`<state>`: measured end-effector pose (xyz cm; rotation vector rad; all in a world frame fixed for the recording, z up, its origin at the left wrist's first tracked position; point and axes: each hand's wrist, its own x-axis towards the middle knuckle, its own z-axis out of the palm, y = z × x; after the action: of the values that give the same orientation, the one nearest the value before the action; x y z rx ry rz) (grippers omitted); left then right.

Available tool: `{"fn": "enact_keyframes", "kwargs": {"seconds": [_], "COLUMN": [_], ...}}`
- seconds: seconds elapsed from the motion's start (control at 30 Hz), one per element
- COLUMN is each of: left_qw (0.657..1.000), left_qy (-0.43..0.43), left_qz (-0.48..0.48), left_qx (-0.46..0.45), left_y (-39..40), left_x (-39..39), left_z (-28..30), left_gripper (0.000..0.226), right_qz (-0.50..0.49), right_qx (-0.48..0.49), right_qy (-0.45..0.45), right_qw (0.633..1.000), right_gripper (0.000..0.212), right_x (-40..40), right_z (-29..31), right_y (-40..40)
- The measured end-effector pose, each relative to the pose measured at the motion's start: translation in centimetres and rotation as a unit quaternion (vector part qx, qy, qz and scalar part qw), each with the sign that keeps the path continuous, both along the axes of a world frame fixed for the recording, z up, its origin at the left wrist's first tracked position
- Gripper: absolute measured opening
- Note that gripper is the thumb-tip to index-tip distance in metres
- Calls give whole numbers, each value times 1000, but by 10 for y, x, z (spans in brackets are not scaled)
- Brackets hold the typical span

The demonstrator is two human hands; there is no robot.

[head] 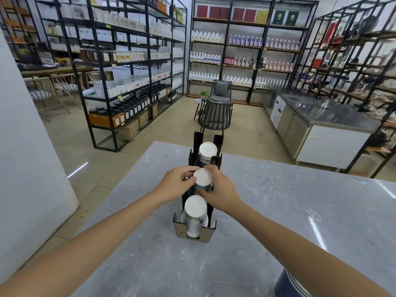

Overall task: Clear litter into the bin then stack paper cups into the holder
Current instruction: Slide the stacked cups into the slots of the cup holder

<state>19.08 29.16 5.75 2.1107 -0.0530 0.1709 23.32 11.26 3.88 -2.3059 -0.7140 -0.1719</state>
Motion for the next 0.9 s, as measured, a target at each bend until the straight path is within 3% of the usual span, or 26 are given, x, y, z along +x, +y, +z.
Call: {"fn": "enact_keyframes", "kwargs": {"seconds": [0.13,0.23,0.43,0.63,0.9], "left_qw": [1000,994,929,876,811], "left_qy": [2,-23,-223,-278,-251], "left_qz": [-6,-6,-69,-262,-430], "left_qx": [30,102,286,296,306], "left_y": [0,-2,-36,-105,-170], "left_x": [0,-4,-33,-59,-66], "left_z": [2,7,39,43,7], "left_gripper": [45,55,61,53,52], "right_qz": [8,31,42,-16,-114], "right_qx": [-22,-25,-37,-39,-72], "right_qy": [13,12,-15,2,116], "right_qw": [1000,999,998,999,984], "right_gripper": [59,53,44,34,37], "right_x": [-2,-11,-36,-61,-103], "right_z": [7,23,65,58,-29], "right_y": [-4,-17,-92,-188,-296]}}
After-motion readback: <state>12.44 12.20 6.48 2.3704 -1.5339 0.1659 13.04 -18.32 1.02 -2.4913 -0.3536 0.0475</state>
